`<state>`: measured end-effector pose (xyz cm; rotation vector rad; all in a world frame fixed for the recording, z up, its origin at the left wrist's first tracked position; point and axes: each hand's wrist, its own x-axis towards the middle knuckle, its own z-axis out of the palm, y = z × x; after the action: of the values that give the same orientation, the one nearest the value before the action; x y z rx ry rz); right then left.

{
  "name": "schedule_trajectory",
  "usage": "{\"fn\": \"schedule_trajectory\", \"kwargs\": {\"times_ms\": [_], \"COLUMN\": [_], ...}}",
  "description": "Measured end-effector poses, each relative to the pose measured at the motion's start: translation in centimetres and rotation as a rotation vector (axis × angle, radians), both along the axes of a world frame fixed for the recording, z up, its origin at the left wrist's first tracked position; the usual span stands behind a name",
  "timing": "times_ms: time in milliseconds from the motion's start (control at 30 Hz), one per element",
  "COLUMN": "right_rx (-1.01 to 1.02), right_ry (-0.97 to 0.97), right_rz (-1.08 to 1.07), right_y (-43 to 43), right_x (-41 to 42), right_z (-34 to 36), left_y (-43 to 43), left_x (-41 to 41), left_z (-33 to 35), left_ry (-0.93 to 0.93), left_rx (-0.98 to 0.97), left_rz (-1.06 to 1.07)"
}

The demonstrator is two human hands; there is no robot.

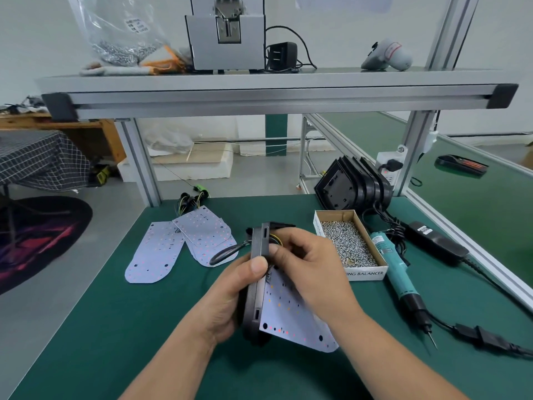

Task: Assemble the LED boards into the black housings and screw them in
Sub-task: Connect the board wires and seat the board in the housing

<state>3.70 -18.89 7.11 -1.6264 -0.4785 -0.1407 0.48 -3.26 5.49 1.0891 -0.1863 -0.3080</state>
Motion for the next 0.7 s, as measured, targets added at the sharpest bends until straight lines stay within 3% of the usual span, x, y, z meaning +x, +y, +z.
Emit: {"fn": "schedule_trajectory", "kwargs": {"times_ms": [100, 233, 333, 467, 600, 700], "right_rx": [0.007, -0.335, -0.458, -0.523, -0.708, -0.602], "right_ry": [-0.071, -0.314, -0.370, -0.278, -0.161, -0.046], "right_rz": [-0.085, -0.144, -0.149, -0.216, -0.112, -0.035], "right_y": [0.6, 0.6, 0.0, -1.3, -2.6, -3.2], "right_x": [-0.4, -0.2, 0.0, 0.3, 1.4, 2.1], "right_z": [-0.6, -0.8, -0.6, -0.3, -0.1, -0.5], "left_y": [0.0, 0.3, 0.4, 0.6, 0.8, 0.7], "left_x": [0.0, 0.0, 0.2, 0.4, 0.5, 0.6], "left_z": [-0.1, -0.2, -0.5, -0.9, -1.2, -1.0], "left_ry": [-0.017, -0.001, 0.024, 0.095, 0.116, 0.152], "left_rx": [0.024, 0.041, 0.035, -0.033, -0.089, -0.084], "left_rz": [0.009, 0.018, 0.018, -0.014, 0.004, 0.066]}}
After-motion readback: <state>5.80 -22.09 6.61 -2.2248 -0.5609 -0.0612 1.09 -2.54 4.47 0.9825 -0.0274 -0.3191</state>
